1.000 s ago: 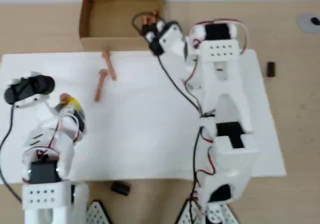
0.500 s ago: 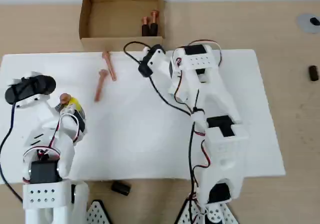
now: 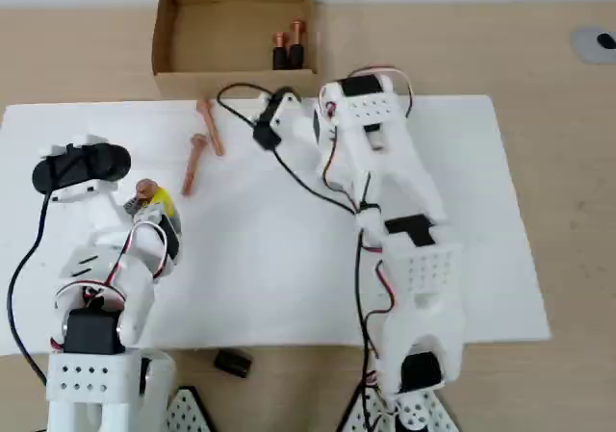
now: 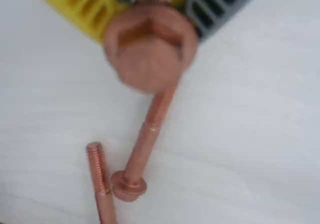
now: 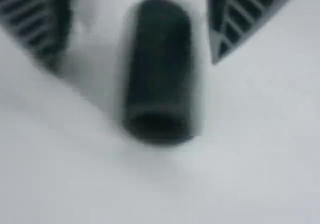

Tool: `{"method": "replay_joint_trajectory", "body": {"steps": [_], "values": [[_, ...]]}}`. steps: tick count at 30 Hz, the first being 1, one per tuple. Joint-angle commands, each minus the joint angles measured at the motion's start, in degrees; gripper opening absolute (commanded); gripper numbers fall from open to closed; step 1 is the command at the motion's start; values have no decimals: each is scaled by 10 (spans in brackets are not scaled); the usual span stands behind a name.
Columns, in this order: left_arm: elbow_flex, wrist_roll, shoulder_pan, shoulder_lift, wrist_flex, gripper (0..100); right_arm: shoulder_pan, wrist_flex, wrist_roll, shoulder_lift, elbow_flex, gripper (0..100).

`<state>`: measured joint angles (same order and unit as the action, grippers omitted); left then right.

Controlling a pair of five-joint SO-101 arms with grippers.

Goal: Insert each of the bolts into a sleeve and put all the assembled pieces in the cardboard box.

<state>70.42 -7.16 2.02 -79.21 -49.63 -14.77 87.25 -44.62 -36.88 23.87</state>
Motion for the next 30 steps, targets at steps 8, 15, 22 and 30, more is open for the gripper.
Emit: {"method": "replay_joint_trajectory", "body": {"steps": [8,15,22,30], "values": [[-22,4,-6,-9,2,7,-5,84,-15,4,159,293],[-22,4,-6,-9,2,7,-15,81,-15,2,132,293],[-22,4,-6,-9,2,7,-27,59,-11,2,77,293],[-22,4,-6,-9,2,7,-22,32,-11,2,38,292]]}}
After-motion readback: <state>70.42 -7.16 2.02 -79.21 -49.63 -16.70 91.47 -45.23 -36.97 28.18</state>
